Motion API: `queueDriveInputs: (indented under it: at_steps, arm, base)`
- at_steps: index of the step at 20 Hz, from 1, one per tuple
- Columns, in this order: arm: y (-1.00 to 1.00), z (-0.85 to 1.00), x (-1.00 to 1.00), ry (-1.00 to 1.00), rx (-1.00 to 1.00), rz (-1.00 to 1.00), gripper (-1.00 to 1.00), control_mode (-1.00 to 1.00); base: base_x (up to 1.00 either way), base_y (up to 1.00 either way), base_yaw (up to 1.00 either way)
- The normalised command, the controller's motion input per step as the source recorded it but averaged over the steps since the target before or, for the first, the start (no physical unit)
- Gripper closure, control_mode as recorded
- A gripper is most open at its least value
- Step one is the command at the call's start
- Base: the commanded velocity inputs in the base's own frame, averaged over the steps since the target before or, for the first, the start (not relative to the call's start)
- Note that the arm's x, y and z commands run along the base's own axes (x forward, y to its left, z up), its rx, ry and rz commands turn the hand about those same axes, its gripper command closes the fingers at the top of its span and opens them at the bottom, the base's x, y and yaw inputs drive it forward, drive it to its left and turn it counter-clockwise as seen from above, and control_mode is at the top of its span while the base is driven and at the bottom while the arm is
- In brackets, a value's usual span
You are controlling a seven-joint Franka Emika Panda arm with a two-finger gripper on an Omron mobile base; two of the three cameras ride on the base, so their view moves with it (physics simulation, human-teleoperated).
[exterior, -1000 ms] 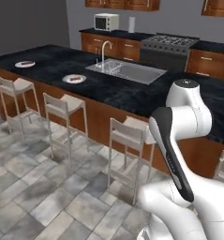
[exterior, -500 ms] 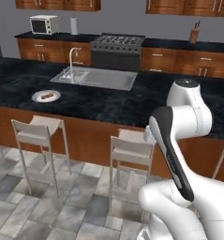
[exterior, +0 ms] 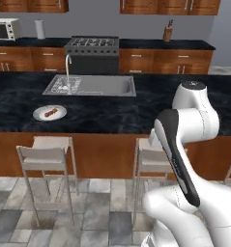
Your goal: Pick up each apple from the fridge and place one apple on each plate on the dining counter.
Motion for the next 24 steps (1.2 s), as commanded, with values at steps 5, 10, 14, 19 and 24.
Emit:
queueDriveInputs:
  at_steps: [5, 10, 14, 19, 24]
  arm:
    - [0.0, 0.0, 0.0, 0.0, 0.0, 0.0, 1.0, 1.0]
    - [0.0, 0.0, 0.0, 0.0, 0.0, 0.0, 1.0, 1.0]
    - [0.0, 0.0, 0.0, 0.0, 0.0, 0.0, 1.0, 1.0]
    - [0.0, 0.0, 0.0, 0.0, 0.0, 0.0, 1.0, 1.0]
    - [0.0, 0.0, 0.0, 0.0, 0.0, 0.0, 1.0, 1.0]
  base:
    - [0.04, 1.0, -0.16]
    - [0.2, 1.0, -0.05]
    - [0.24, 0.96, -0.18]
    - [0.09, 0.9, -0.38]
    - [0.46, 0.75, -0.39]
